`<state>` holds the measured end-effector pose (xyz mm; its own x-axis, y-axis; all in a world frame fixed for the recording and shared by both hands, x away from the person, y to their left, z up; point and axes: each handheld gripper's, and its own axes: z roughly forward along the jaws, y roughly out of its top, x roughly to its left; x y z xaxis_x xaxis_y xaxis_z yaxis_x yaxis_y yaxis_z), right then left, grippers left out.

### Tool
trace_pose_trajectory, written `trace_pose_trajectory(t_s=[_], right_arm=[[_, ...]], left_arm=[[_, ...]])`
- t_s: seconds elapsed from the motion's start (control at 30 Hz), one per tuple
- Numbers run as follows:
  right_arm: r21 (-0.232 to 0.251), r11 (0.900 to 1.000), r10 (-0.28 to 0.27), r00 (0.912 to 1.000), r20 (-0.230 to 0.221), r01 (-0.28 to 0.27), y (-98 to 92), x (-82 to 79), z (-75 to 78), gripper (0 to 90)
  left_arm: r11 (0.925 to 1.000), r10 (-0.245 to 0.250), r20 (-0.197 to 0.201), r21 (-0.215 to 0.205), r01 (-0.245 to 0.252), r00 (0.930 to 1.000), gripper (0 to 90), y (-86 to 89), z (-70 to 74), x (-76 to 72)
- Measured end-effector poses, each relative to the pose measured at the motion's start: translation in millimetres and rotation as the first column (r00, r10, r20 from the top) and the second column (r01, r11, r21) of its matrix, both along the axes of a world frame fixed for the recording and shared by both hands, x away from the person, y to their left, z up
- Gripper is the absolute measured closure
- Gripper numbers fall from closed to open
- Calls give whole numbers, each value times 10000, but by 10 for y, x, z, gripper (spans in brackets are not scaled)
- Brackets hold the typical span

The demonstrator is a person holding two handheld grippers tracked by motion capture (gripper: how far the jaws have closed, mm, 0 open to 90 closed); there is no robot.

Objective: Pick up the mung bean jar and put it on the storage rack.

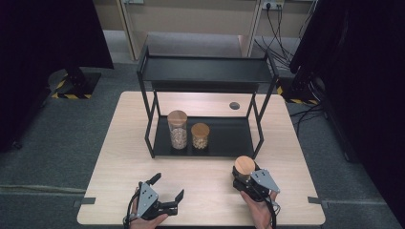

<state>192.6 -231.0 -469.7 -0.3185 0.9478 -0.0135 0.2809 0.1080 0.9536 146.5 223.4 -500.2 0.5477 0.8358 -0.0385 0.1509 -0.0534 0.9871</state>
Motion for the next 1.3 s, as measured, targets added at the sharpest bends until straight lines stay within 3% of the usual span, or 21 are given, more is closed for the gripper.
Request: trace_pose_trajectory(t_s=[0.57,1.3], right_arm=[[119,9981,603,9980,199,-605,106,160,174,254],[95,9974,716,9967,382,-721,259,408,311,254]], left_arm=[[10000,-45,-17,37,45,10000,16,-3,-2,1],[10000,-1,-21,-16,1,10000,16,4,-3,2]])
